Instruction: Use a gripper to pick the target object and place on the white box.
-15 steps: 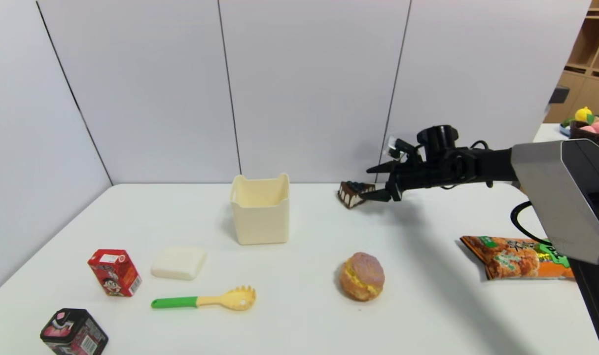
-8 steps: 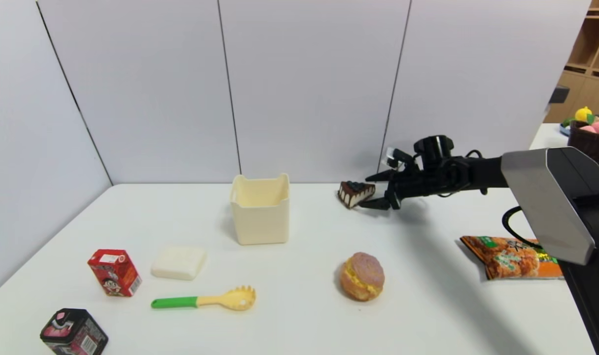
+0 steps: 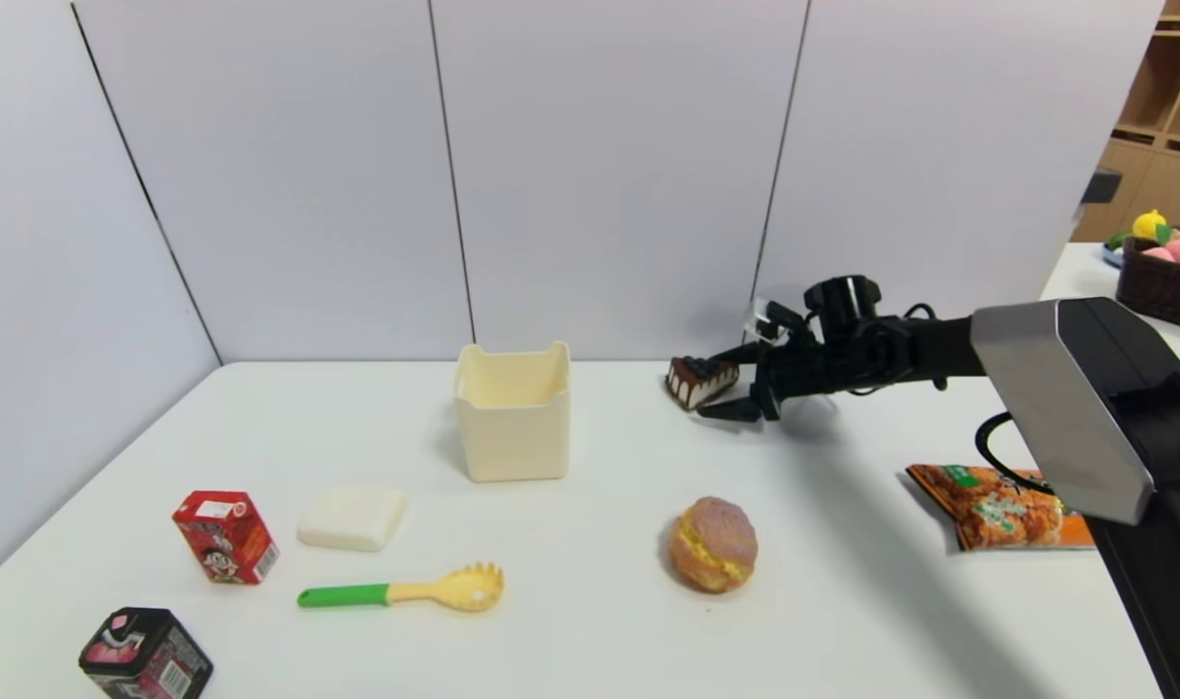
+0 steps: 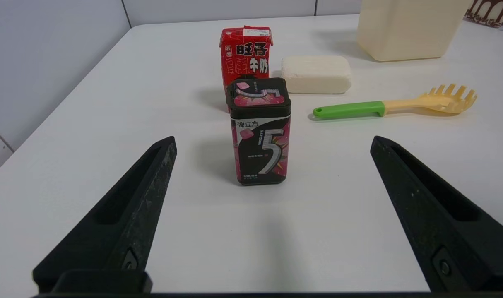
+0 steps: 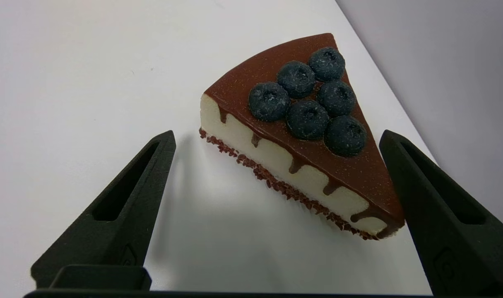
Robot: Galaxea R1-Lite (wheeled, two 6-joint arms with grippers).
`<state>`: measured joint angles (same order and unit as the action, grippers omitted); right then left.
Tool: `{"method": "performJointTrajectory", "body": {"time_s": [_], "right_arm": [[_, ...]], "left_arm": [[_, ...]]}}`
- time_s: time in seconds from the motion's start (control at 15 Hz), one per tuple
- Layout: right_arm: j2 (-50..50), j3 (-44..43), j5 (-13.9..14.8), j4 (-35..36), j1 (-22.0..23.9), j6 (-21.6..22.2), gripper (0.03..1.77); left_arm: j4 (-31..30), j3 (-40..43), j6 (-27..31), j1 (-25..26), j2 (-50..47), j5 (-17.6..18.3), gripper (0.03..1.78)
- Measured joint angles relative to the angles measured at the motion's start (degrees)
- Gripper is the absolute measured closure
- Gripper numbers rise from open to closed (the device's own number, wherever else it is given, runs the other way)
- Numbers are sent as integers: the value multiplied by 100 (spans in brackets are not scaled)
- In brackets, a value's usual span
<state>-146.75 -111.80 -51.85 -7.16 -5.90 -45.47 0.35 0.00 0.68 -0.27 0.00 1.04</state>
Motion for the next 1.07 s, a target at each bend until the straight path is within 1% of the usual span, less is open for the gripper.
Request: {"method": "performJointTrajectory", "body": {"time_s": [0.47,0.73,0.93,1.07], "right_arm": [[-20,0,-22,33,-7,13,10],[-22,0,-13,62,4,9,72],[-30,0,-16,62,9,5,103],[-35,0,-13,62,28,5,171]], "left_arm": [[-2,0,5,0,0,0,12],[-2,0,2,0,0,0,12],[-2,0,2,0,0,0,12],[-2,0,2,0,0,0,12]]}}
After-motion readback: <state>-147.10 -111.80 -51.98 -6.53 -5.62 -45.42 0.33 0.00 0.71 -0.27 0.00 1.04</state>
